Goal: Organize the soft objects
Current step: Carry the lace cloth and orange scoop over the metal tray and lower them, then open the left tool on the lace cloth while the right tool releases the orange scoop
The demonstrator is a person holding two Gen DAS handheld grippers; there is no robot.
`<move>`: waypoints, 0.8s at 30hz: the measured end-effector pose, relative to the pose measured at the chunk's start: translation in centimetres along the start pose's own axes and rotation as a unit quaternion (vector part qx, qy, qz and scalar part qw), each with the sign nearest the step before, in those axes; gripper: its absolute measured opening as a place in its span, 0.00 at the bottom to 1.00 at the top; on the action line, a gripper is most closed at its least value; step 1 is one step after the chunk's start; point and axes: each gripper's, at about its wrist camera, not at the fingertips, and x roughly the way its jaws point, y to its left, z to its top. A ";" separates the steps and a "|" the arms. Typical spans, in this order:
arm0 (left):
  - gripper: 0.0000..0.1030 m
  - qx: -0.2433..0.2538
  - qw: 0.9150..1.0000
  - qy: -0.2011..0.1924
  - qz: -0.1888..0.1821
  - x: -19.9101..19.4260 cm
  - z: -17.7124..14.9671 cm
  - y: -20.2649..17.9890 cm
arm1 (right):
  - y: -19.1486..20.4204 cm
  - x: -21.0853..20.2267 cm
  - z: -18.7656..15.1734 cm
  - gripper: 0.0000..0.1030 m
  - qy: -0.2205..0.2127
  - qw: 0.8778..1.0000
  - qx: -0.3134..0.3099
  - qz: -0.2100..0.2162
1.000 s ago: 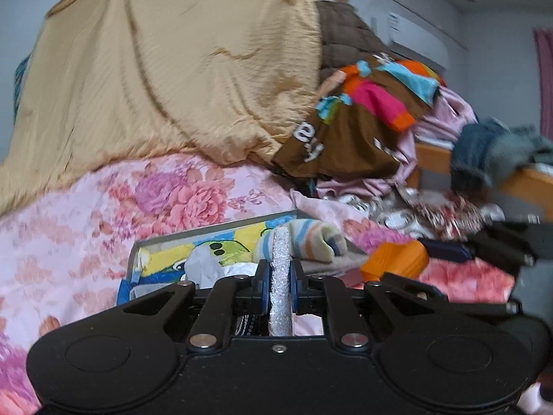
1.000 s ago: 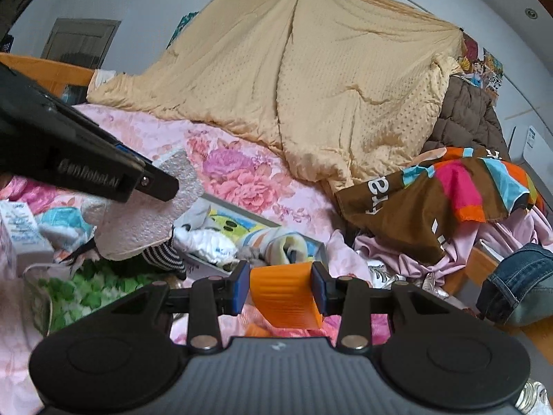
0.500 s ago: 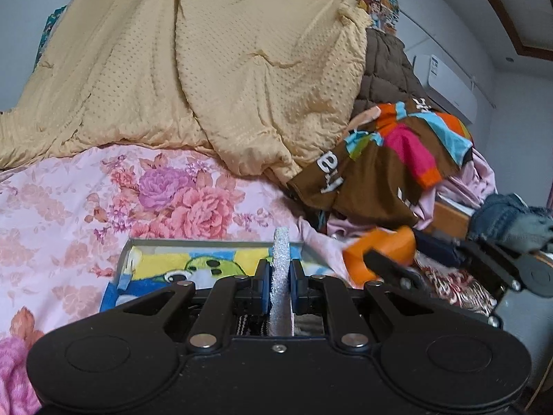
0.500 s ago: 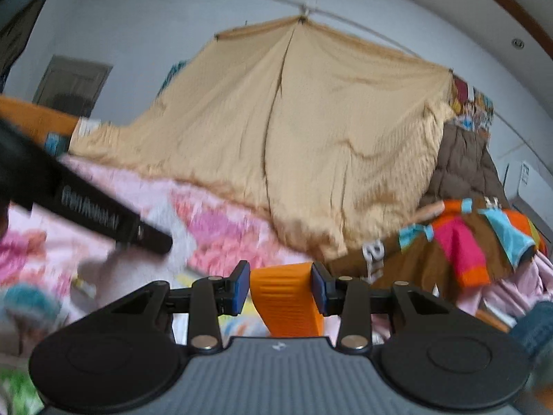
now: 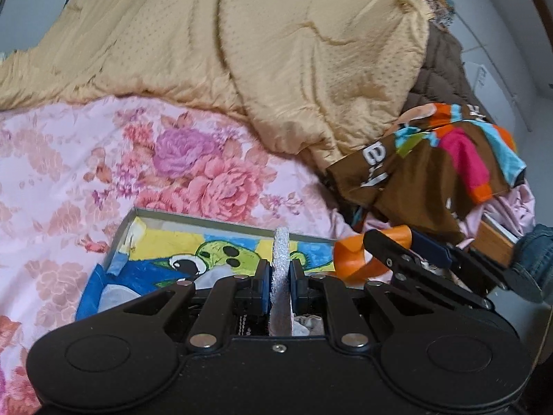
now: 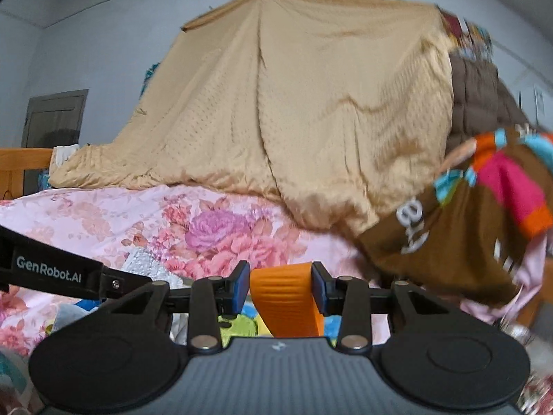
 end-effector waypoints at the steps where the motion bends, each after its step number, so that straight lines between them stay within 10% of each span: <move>1: 0.12 -0.001 1.000 0.004 0.003 0.6 0.0 0.0 | -0.1 0.4 -0.2 0.40 0.011 1.000 0.005 0.002; 24: 0.28 -0.102 0.992 0.053 0.059 4.8 -1.3 2.3 | -1.4 3.7 -2.2 0.48 0.168 0.983 0.064 0.027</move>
